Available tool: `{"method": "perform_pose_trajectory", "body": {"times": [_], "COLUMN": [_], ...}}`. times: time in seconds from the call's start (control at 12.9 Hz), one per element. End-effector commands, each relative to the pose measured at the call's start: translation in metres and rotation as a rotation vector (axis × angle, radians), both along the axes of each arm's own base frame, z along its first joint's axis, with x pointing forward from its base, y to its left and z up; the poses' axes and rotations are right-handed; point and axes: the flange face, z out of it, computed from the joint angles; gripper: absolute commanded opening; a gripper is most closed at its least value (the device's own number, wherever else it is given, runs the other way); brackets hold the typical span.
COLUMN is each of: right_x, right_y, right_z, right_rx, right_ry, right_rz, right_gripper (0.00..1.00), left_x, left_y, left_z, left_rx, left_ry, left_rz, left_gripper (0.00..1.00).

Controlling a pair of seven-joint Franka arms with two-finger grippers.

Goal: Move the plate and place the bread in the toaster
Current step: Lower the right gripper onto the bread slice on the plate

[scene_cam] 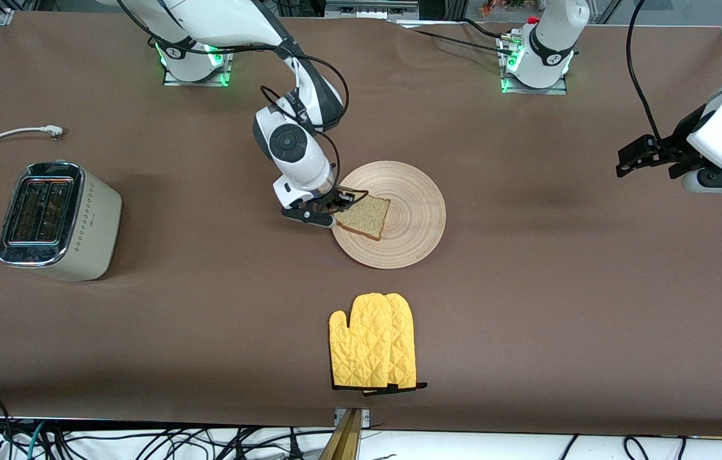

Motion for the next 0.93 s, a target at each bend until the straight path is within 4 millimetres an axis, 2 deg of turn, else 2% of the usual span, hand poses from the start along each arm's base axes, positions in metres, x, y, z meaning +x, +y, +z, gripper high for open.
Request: {"method": "perform_pose_trajectory", "body": {"times": [0.0,0.08,0.16,0.23,0.62,0.7,0.85], "right_x": [-0.0018,-0.0015,-0.0021,-0.0015,0.0,0.0,-0.0011], "right_y": [0.0006,0.001,0.0017,0.001,0.0024,0.0024,0.0021], "right_z": [0.0001,0.0008,0.0008,0.0008,0.0065,0.0065,0.0073], "right_rx": [0.007,0.008,0.008,0.008,0.014,0.014,0.009], "right_ry": [0.007,0.007,0.007,0.006,-0.003,-0.003,0.006], "right_rz": [-0.009,-0.012,-0.012,-0.009,0.003,0.003,0.008], "right_gripper": [0.08,0.19,0.57,0.67,0.67,0.64,0.44], "left_x": [-0.0029,-0.0029,-0.0029,-0.0029,-0.0031,-0.0031,-0.0031], "left_y": [-0.0002,-0.0002,-0.0002,-0.001,-0.001,-0.001,-0.001], "left_z": [0.0041,0.0041,0.0041,0.0041,0.004,0.004,0.004], "left_rx": [0.02,0.02,0.02,0.02,0.02,0.02,0.02], "left_ry": [0.007,0.007,0.007,0.007,0.009,0.009,0.009], "left_rz": [0.002,0.002,0.002,0.002,0.0,0.0,0.0], "left_gripper": [1.0,1.0,1.0,1.0,1.0,1.0,1.0]}}
